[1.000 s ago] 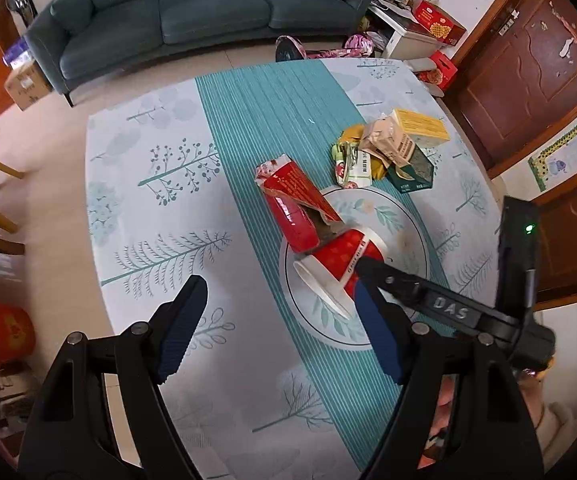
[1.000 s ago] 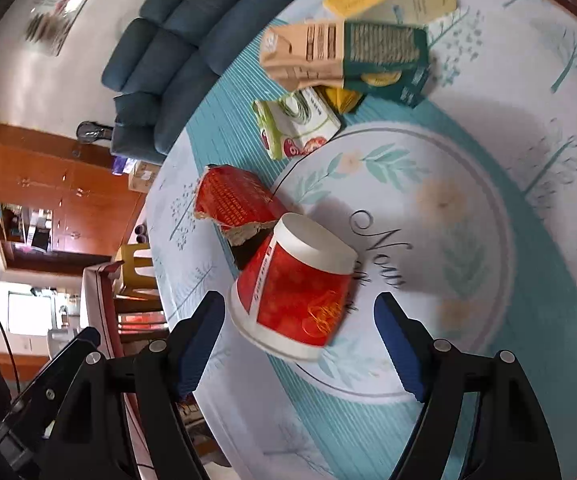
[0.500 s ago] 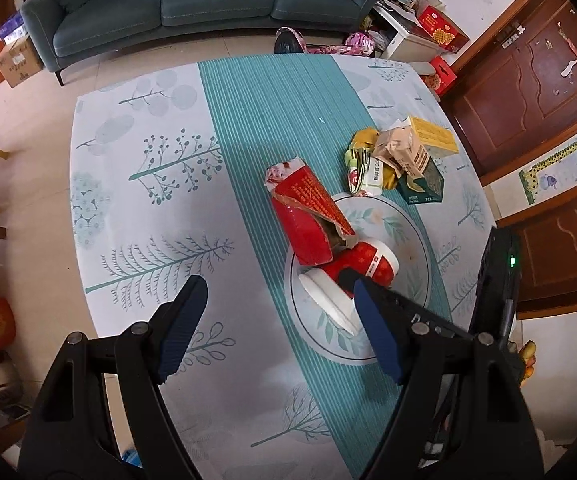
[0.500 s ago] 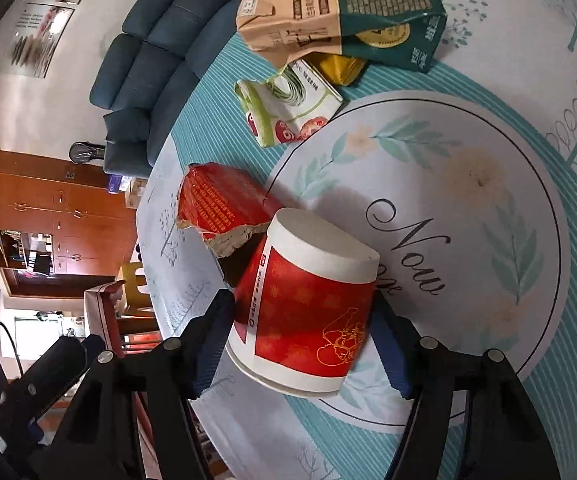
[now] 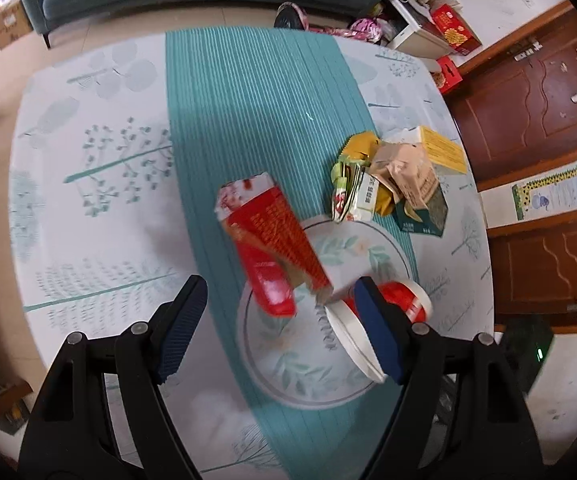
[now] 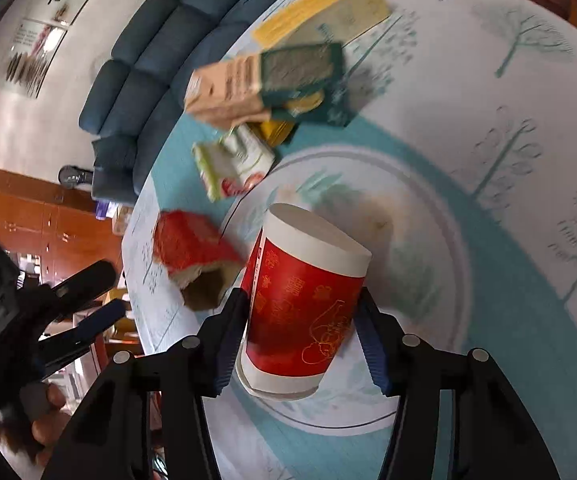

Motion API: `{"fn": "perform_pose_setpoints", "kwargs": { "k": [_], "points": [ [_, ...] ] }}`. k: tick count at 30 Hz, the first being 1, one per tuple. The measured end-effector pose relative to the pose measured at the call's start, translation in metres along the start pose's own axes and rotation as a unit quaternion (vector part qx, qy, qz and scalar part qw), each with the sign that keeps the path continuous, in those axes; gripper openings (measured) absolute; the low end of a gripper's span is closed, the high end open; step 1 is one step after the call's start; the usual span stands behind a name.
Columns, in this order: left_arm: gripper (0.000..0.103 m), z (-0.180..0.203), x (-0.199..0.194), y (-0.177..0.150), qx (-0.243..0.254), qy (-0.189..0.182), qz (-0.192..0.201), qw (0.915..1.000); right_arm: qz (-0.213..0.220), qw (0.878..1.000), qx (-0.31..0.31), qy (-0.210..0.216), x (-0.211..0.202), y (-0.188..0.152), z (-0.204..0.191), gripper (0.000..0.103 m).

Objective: Collect trash
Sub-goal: 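Grasp the red paper cup with the right tool while the left tool grasps the red wrapper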

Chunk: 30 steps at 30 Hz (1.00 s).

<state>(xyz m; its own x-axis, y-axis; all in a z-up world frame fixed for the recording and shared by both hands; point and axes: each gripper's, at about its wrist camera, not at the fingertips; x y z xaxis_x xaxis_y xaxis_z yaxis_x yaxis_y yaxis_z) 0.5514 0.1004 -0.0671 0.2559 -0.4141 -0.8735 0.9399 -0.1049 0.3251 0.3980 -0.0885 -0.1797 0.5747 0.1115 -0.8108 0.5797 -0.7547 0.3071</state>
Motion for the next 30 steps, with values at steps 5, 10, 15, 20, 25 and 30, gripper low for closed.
{"fn": "perform_pose_setpoints", "kwargs": {
  "k": [5,10,15,20,25,30],
  "points": [
    [0.073,0.004,0.031,0.008,-0.023,0.013,-0.021,0.9994,0.016,1.000,0.001,0.010,-0.015,0.003,0.008,0.049],
    [0.073,0.004,0.059,0.010,-0.039,0.032,-0.042,0.9978,0.024,1.000,0.003,0.017,-0.031,0.002,0.017,0.049],
    [0.070,0.001,0.080,0.004,-0.047,0.046,-0.054,0.9964,0.022,1.000,0.006,0.020,-0.050,-0.002,0.034,0.049],
    [0.047,0.005,0.081,-0.001,-0.041,0.056,-0.035,0.9969,0.009,1.000,0.002,0.019,-0.062,-0.013,0.046,0.049],
    [0.045,0.013,0.069,-0.016,-0.023,0.075,-0.023,0.9967,0.001,1.000,-0.001,0.025,-0.079,-0.028,0.060,0.049],
    [0.045,0.027,0.042,-0.047,-0.005,0.075,-0.021,0.9969,-0.006,0.999,-0.002,0.033,-0.101,-0.041,0.080,0.049]
  ]
}}
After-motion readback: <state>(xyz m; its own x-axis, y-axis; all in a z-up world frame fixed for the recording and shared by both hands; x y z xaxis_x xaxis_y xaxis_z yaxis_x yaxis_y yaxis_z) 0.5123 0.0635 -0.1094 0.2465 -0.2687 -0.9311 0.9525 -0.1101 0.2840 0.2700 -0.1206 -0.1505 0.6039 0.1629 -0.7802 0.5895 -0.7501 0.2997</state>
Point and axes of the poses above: each gripper's, at about its wrist camera, not at the fingertips, and x roughly the way its jaws point, z to its right, y to its top, and after that the axes turned 11 degrees about z, right-handed
